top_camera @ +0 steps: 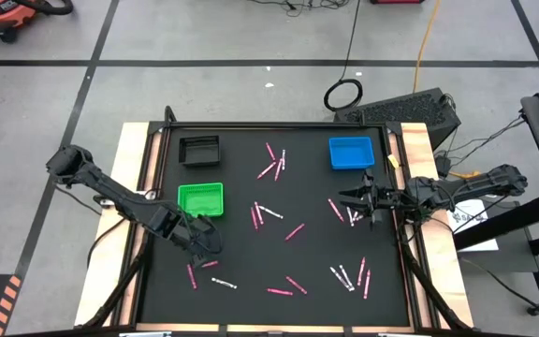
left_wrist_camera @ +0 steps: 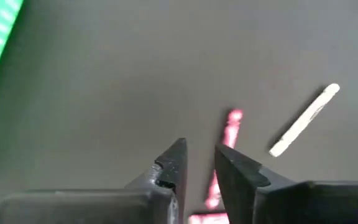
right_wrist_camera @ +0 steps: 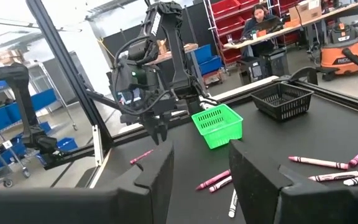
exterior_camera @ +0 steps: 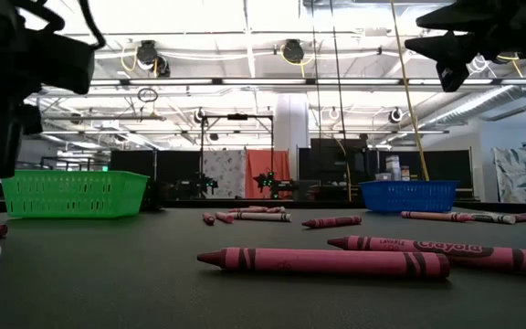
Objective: Sort crayons
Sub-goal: Put the red crayon into the green bin
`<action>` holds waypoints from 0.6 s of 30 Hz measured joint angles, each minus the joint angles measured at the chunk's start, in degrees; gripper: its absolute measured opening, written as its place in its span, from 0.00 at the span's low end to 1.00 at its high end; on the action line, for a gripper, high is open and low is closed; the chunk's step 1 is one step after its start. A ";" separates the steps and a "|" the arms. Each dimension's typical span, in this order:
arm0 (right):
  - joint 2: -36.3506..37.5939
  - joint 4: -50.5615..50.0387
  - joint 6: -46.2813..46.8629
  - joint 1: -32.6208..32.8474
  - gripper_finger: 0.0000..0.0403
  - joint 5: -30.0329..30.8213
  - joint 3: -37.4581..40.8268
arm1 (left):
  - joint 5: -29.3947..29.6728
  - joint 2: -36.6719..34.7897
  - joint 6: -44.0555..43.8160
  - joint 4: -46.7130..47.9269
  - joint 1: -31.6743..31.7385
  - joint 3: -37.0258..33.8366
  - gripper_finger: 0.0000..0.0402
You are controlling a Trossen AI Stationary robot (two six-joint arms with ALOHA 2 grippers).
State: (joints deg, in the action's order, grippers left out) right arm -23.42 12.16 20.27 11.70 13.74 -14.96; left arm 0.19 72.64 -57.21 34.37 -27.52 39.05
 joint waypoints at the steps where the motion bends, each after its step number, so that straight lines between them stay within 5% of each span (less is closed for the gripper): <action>1: 0.00 0.00 0.00 0.00 0.35 0.00 0.00 | -0.47 0.00 0.73 -0.08 -0.13 0.00 0.25; 10: 0.00 -0.25 -1.66 -0.02 0.35 0.15 0.00 | -3.88 3.84 0.94 -14.33 -6.03 0.21 0.27; 18: -0.01 -0.39 -1.68 -0.02 0.35 0.15 0.00 | -1.08 13.59 2.93 -6.39 -8.88 5.63 0.26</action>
State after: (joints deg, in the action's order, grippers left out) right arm -23.43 11.77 18.59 11.68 13.89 -14.96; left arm -0.89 86.23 -54.28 27.98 -36.40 44.68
